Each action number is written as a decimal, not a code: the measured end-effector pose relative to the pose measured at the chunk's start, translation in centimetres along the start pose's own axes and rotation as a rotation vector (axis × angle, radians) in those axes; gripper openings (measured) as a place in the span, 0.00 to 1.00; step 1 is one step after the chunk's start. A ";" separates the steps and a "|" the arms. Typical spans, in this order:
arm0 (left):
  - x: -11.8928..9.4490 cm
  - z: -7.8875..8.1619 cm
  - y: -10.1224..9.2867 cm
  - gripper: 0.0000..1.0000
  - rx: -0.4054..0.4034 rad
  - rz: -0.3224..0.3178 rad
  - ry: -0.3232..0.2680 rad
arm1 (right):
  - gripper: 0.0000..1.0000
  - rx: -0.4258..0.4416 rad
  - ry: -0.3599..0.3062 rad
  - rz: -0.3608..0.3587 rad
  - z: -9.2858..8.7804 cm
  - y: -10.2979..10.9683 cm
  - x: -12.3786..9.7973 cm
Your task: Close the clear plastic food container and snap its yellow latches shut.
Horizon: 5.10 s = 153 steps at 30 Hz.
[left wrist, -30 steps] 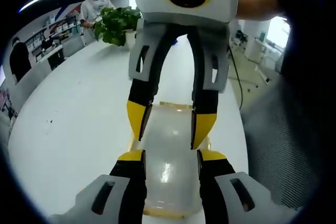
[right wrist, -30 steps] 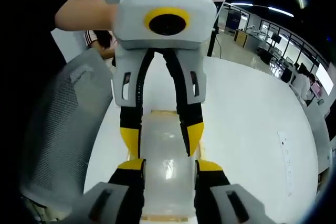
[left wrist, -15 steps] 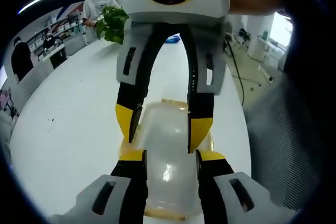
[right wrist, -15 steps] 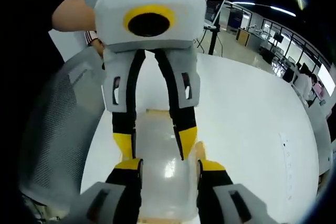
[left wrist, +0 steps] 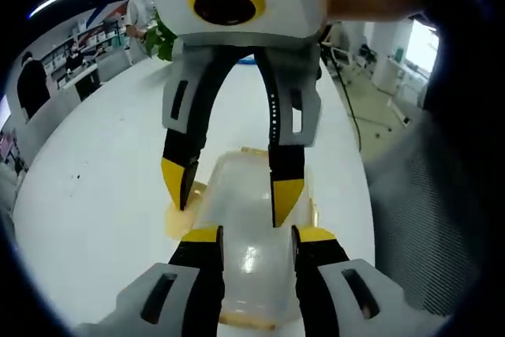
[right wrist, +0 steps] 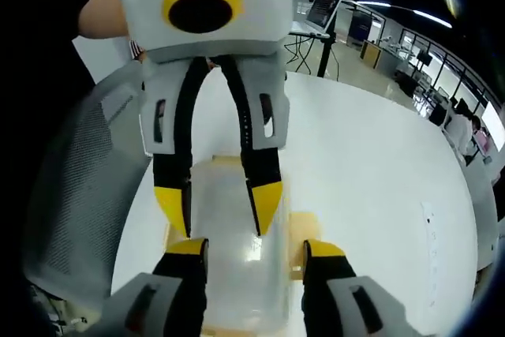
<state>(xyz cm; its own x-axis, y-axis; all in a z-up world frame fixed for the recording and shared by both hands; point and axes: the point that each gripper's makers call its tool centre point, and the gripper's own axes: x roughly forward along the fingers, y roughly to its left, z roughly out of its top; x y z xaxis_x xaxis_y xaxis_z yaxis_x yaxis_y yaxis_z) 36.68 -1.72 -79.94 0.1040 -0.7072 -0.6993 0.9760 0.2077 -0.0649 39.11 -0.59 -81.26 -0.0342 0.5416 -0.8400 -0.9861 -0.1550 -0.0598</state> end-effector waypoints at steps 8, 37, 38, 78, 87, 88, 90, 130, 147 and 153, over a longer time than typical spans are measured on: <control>0.4 -0.2 -1.1 0.39 0.032 -0.013 0.021 | 0.51 0.001 -0.008 0.024 0.6 -0.1 0.1; 0.8 -1.5 -2.9 0.37 0.280 0.197 0.090 | 0.46 0.149 0.009 0.219 -0.2 0.3 0.7; 0.9 -1.5 -2.7 0.36 0.276 0.232 0.091 | 0.46 0.154 0.012 0.220 -0.3 0.3 0.8; 1.1 -1.6 -4.0 0.32 0.397 0.205 0.061 | 0.43 0.289 0.072 0.293 -0.6 1.4 0.9; 0.0 -1.0 -4.4 0.33 0.370 0.201 0.134 | 0.50 0.203 0.069 0.259 0.0 1.1 0.2; -0.2 -0.9 -4.2 0.34 0.364 0.199 0.131 | 0.50 0.194 0.066 0.254 0.1 1.0 0.1; -0.3 -0.9 -4.0 0.35 0.375 0.210 0.134 | 0.49 0.184 0.041 0.255 0.7 0.9 0.0; -1.1 -0.7 0.4 0.37 0.157 0.080 0.226 | 0.50 0.101 -0.026 0.009 0.9 3.3 -1.6; -2.2 -1.1 1.9 0.36 -0.033 0.295 0.173 | 0.49 0.275 -0.071 -0.181 -0.4 2.2 -2.0; -2.4 -1.2 1.9 0.36 -0.111 0.374 0.169 | 0.48 0.417 -0.144 -0.315 -0.2 1.3 -3.0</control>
<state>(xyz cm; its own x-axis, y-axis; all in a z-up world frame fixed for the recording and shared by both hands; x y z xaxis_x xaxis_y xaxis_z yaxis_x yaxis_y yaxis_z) 38.08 1.17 -79.23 0.4053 -0.4506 -0.7954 0.8496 0.5069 0.1457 37.97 -2.58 -78.95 0.2806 0.6210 -0.7318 -0.9321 0.3582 -0.0535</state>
